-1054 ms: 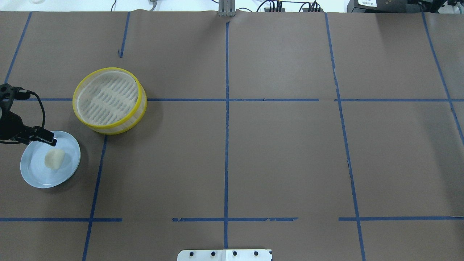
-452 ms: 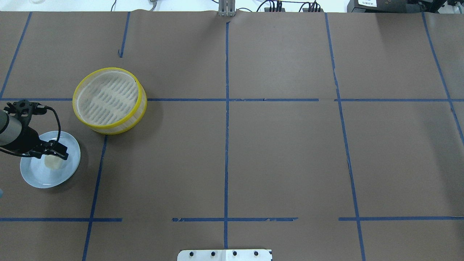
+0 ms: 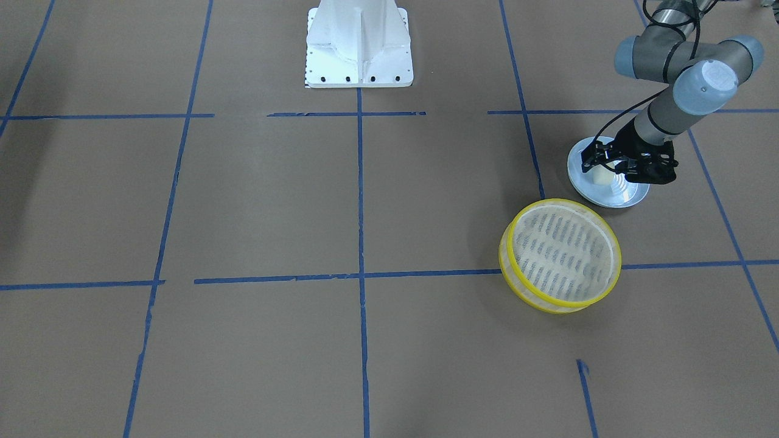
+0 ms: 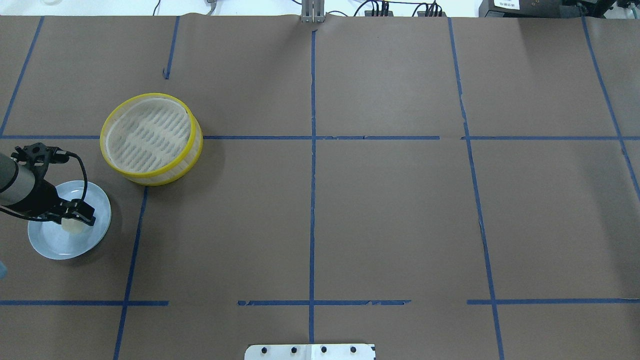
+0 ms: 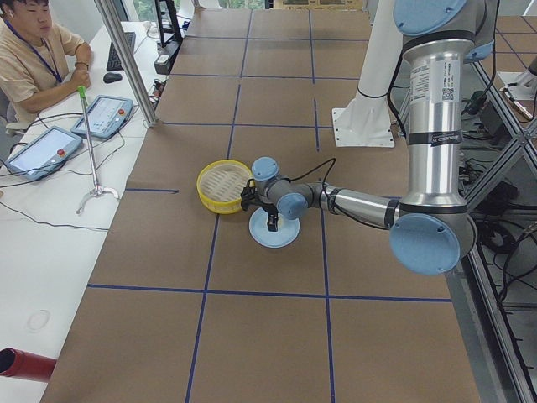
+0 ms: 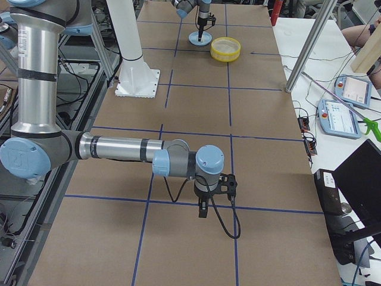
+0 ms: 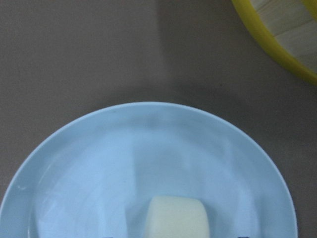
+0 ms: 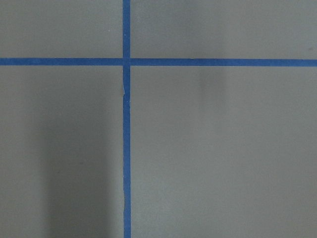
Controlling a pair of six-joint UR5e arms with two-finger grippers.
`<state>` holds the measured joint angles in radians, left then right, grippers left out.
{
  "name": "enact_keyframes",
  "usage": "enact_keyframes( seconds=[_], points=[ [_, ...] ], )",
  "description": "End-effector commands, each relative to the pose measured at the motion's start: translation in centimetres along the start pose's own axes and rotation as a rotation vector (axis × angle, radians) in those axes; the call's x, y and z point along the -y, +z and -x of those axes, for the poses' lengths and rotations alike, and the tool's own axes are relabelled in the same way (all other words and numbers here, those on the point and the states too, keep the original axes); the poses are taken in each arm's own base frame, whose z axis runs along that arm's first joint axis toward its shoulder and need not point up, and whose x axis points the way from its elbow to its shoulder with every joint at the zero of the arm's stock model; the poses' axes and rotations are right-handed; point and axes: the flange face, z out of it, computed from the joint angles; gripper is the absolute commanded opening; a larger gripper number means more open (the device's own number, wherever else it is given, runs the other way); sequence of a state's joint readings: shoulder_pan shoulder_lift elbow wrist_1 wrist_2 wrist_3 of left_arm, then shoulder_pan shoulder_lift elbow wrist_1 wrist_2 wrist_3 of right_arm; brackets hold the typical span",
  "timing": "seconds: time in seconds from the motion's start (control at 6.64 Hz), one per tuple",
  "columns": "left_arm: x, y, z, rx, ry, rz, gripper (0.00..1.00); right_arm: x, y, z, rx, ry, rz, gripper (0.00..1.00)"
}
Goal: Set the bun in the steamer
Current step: 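Move the left gripper down over the white bun on the blue plate, then close the left gripper on the white bun and lift it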
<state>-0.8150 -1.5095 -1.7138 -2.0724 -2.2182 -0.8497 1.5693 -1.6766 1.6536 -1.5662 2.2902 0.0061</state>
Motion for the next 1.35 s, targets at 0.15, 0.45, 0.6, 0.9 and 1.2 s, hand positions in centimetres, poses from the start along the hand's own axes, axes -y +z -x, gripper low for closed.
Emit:
enact_keyframes(
  seconds=[0.15,0.45,0.6,0.9,1.2],
  points=[
    [-0.1,0.1,-0.1,-0.001,0.004,0.002,0.59,0.0,0.0,0.0,0.000,0.000,0.000,1.00],
    [-0.1,-0.1,-0.1,-0.001,0.004,0.000,0.46,0.0,0.0,0.0,0.000,0.000,0.000,1.00],
    [-0.2,0.0,0.0,-0.001,0.003,0.001,0.41,0.0,0.0,0.0,0.000,0.000,0.000,1.00],
    [-0.2,-0.3,-0.3,-0.004,0.004,-0.002,0.35,0.0,0.0,0.0,0.000,0.000,0.000,1.00],
    [-0.6,-4.7,-3.2,-0.066,0.046,-0.060,0.37,0.0,0.0,0.0,0.000,0.000,0.000,1.00]
  ],
)
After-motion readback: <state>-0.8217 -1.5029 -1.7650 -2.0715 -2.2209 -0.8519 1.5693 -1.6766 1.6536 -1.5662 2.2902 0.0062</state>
